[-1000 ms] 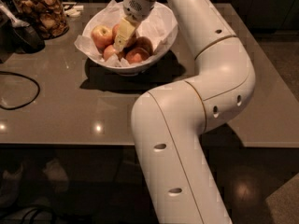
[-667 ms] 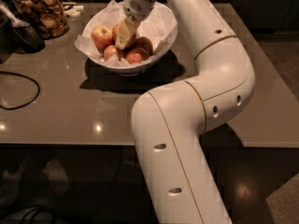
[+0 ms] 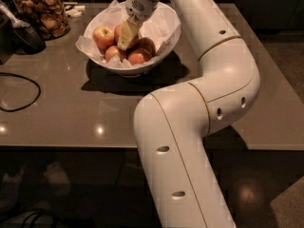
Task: Pick apple from white bowl
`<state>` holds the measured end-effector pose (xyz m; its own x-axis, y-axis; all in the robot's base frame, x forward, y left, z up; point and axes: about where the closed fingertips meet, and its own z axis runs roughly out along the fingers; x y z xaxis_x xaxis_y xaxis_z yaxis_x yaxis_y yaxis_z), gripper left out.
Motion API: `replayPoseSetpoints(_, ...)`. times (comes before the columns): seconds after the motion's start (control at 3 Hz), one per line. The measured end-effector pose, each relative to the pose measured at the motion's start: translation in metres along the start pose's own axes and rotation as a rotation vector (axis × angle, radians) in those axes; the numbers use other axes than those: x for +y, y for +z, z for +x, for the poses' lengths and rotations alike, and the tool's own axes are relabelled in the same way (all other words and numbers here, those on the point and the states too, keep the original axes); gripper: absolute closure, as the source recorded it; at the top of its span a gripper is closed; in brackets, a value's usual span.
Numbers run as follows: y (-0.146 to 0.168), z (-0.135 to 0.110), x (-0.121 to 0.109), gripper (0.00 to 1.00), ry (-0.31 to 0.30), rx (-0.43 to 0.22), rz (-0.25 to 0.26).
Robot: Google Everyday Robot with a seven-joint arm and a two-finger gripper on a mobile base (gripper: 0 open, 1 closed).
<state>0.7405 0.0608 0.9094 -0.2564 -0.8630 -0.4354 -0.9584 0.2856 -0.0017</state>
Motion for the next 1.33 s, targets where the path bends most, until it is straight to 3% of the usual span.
replayPoseSetpoints(0.67,-0.06,-0.02,-0.002,1.0,-0.048,-0.132,0.105)
replayPoseSetpoints(1.33,-0.13,-0.012,0.034,1.0,-0.16,-0.278,0.148)
